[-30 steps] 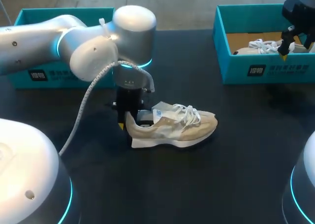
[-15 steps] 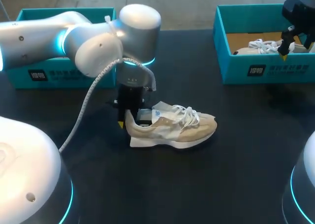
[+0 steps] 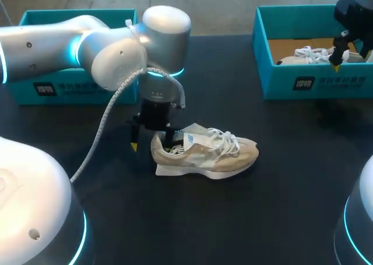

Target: Take the shoe out of the shoebox, open the shoe tongue, remove and reinsert the insole, then place the shoe into the shoebox

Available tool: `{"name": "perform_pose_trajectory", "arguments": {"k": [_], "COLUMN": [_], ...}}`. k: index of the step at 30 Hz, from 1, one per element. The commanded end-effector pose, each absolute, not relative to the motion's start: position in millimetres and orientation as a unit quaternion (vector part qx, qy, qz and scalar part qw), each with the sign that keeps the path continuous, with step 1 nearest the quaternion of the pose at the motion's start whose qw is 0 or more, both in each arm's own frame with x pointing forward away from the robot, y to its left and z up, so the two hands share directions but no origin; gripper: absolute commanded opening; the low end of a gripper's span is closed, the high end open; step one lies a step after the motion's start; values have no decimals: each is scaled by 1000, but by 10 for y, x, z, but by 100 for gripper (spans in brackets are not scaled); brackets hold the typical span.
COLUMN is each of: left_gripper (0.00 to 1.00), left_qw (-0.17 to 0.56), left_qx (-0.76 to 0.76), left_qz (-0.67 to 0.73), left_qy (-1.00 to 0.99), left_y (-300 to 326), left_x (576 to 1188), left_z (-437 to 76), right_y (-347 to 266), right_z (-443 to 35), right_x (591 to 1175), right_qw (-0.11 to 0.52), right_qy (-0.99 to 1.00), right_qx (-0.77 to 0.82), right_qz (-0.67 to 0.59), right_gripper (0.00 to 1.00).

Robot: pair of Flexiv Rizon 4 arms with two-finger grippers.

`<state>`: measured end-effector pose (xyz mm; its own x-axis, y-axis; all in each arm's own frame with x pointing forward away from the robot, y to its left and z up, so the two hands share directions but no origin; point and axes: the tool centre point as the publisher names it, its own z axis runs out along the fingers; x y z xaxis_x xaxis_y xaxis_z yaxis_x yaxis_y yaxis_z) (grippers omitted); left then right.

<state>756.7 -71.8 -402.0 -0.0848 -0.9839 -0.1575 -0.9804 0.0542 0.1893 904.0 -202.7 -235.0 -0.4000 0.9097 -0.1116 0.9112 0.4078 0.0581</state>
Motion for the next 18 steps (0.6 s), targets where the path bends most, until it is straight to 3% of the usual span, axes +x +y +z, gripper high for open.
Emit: {"name": "perform_pose_trajectory", "arguments": {"k": [1, 18], "left_gripper": [100, 100], "left_qw": [11, 17], "left_qx": [676, 680], "left_qz": [-120, -101], "left_qy": [-727, -726], "left_y": [-783, -746], "left_x": [7566, 7517], "left_z": [-4114, -3856], "right_y": [-2030, -2030], "right_z": [-2354, -2354], "right_x": [9034, 9034], "right_qw": [63, 63], "right_qy": [837, 837], "right_qx": [544, 544], "right_qz": [-6, -6], "right_gripper": [100, 100]}}
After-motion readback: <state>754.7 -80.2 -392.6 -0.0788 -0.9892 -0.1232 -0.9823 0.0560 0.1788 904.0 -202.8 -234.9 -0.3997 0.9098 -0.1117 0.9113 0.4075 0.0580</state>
